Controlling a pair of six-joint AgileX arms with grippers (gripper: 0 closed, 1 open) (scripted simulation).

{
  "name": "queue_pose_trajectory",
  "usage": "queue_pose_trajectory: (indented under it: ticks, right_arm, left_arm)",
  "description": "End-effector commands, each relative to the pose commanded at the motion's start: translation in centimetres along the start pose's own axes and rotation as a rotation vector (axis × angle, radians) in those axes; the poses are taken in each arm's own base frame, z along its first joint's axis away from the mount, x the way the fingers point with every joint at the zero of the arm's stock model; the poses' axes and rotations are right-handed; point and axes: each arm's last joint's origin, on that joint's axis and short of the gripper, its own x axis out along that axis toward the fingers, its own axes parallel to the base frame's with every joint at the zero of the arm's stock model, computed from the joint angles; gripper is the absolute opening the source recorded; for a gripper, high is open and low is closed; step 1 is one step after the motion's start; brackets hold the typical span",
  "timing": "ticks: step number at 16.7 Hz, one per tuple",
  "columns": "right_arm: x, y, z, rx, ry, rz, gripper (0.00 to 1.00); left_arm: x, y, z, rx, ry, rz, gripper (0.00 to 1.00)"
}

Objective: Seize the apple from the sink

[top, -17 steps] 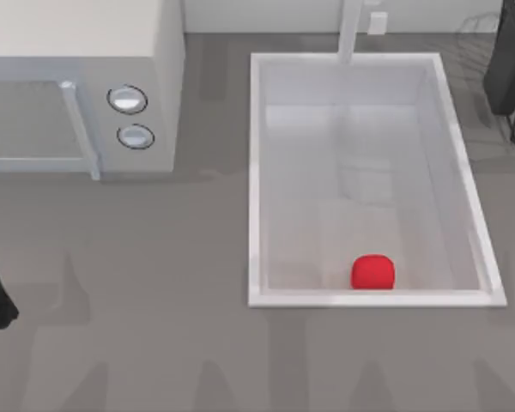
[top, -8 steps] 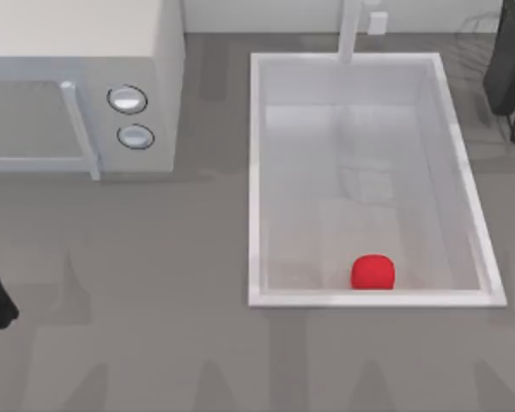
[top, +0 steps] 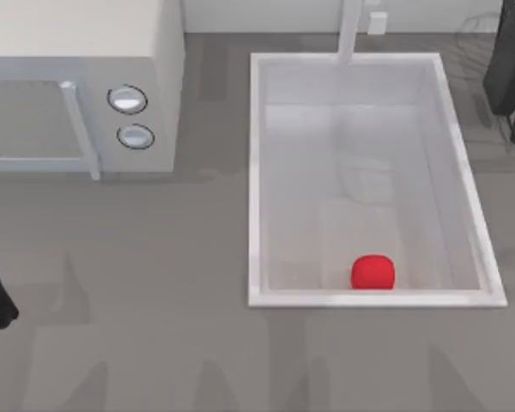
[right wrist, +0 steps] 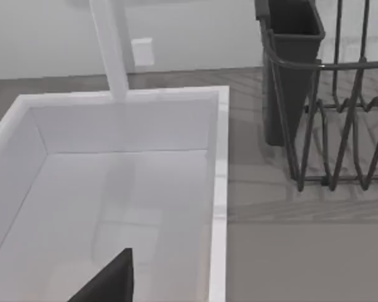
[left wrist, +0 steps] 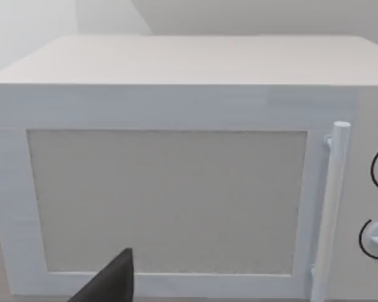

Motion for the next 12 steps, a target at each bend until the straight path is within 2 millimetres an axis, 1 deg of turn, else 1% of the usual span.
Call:
queue_pose_trajectory:
  ticks: [2,3,5,7,9,10,12]
  right_arm:
    - [1.3,0.9,2.3,0.031,0.143,0.024,1.0]
    - [2.3,1.5,3.4,0.044,0.221,0.034,1.0]
    - [4.9,2.9,5.3,0.066,0.386,0.044,1.0]
    - [8.2,4.6,6.6,0.079,0.557,0.042,1.0]
    - [11.8,6.7,6.9,0.082,0.724,0.027,1.0]
    - [13.7,7.8,6.7,0.08,0.804,0.015,1.0]
    - [17.2,10.0,5.6,0.069,0.953,-0.016,1.0]
  left_arm:
    - [0.0,0.0,0.0,0.0,0.0,0.0,1.0]
    - [0.0,0.0,0.0,0.0,0.0,0.0,1.0]
    - [0.0,0.0,0.0,0.0,0.0,0.0,1.0]
    - [0.0,0.0,0.0,0.0,0.0,0.0,1.0]
    - [0.0,0.0,0.0,0.0,0.0,0.0,1.0]
    - [0.0,0.0,0.0,0.0,0.0,0.0,1.0]
    - [0.0,0.0,0.0,0.0,0.0,0.0,1.0]
